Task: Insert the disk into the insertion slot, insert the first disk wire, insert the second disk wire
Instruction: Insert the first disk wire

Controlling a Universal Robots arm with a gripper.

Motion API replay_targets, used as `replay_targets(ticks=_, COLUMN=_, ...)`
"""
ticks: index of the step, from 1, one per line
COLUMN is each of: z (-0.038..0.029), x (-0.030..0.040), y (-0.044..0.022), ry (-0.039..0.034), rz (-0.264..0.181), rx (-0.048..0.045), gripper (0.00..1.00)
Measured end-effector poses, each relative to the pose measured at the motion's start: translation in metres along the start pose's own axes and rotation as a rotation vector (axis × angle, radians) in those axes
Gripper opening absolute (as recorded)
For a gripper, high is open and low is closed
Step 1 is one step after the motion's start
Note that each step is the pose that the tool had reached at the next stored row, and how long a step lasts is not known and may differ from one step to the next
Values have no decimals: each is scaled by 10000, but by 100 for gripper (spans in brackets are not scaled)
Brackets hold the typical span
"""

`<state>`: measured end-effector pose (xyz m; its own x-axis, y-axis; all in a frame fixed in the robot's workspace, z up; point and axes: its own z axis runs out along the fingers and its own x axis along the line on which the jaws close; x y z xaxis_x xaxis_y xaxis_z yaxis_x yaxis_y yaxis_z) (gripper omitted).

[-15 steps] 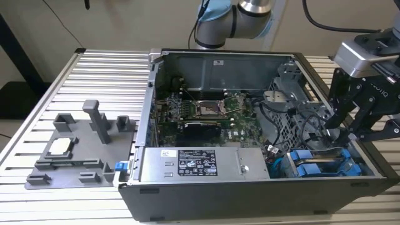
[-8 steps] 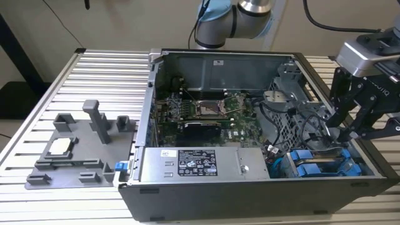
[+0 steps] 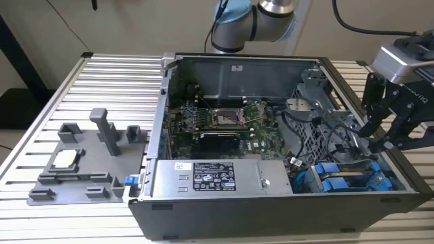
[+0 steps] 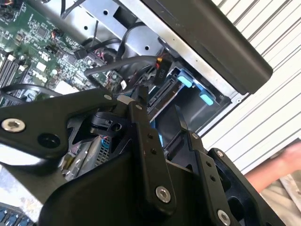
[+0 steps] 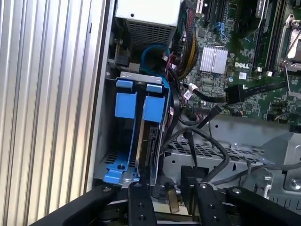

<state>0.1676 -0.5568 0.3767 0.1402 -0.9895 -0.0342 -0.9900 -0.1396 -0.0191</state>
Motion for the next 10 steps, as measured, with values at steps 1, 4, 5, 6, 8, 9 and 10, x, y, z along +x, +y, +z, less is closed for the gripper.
replay_targets(ticks=1, z=1, x=1, y=-21, ry=-1, rz=-18, rx=0, gripper=40)
replay_targets(ticks=4, z=6, x=3, y=-87, ry=-3, rz=-67, rx=-2, gripper=40)
replay_targets(ticks=5, z=10, x=-1, y=-106, ry=-5, rz=-82, rx=-3, gripper=40)
replay_targets(ticks=6, z=15, x=-6, y=-119, ry=-5, rz=-102, rx=-3, gripper=40)
replay_targets(ticks=8, z=24, x=-11, y=-137, ry=-5, rz=-174, rx=-5, gripper=40)
replay_targets(ticks=9, z=30, x=-16, y=-142, ry=-5, rz=-218, rx=-7, gripper=40)
replay_targets(ticks=10, z=37, x=-22, y=-146, ry=-6, rz=-262, rx=-8, gripper=40)
